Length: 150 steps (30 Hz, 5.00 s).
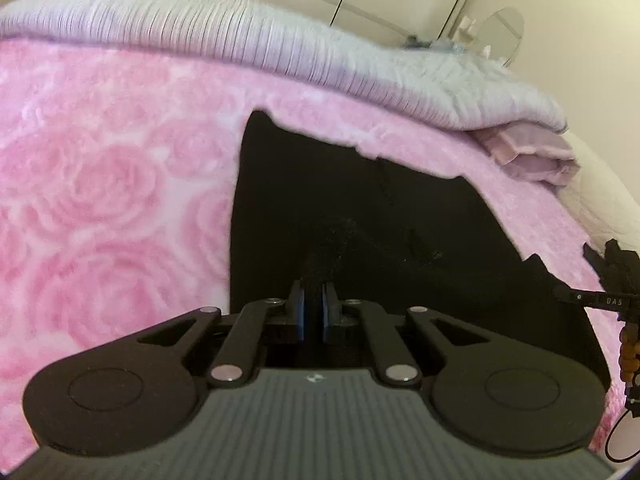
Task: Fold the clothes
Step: 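Lower the skirt with both grippers, open them and regrasp the hem, then open both grippers and withdraw from the folded black skirt, then move both grippers to the skirt's folded edge and close them on it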
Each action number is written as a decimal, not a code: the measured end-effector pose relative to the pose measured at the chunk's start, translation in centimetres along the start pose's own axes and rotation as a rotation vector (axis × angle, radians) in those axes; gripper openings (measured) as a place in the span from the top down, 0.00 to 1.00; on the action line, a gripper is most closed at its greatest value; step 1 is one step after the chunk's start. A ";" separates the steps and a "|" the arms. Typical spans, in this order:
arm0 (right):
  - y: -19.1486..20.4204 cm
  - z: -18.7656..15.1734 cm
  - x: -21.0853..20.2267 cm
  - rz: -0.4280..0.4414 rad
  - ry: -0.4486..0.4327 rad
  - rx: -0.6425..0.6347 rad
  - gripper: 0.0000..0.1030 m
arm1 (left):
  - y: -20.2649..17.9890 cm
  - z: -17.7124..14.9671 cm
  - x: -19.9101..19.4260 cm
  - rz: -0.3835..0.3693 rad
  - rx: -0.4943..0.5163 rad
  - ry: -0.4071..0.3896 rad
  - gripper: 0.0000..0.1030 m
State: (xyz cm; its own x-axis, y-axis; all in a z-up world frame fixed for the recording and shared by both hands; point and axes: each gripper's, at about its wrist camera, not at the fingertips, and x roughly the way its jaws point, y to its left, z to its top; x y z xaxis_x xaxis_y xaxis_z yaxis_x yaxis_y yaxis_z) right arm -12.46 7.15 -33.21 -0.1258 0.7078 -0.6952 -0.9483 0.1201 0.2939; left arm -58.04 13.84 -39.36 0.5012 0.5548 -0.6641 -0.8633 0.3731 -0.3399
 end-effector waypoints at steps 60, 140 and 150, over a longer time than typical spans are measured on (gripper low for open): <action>-2.8 -9.0 -13.2 -0.189 -0.149 0.458 0.74 | 2.1 -9.3 -14.5 0.180 -0.310 -0.101 0.85; 8.5 -13.8 -17.0 -0.311 0.043 0.037 0.59 | -14.0 -13.5 -17.5 0.356 0.133 0.050 0.58; 5.6 -14.0 -15.6 -0.239 0.037 0.181 0.55 | -8.1 -13.9 -16.6 0.163 -0.138 0.029 0.52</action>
State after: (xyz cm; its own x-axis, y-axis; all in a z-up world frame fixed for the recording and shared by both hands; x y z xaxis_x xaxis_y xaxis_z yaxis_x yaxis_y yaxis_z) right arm -19.89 -12.94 -29.91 0.0807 0.6190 -0.7812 -0.8853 0.4047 0.2292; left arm -60.19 -8.72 -34.90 0.3537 0.5773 -0.7360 -0.9338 0.1733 -0.3130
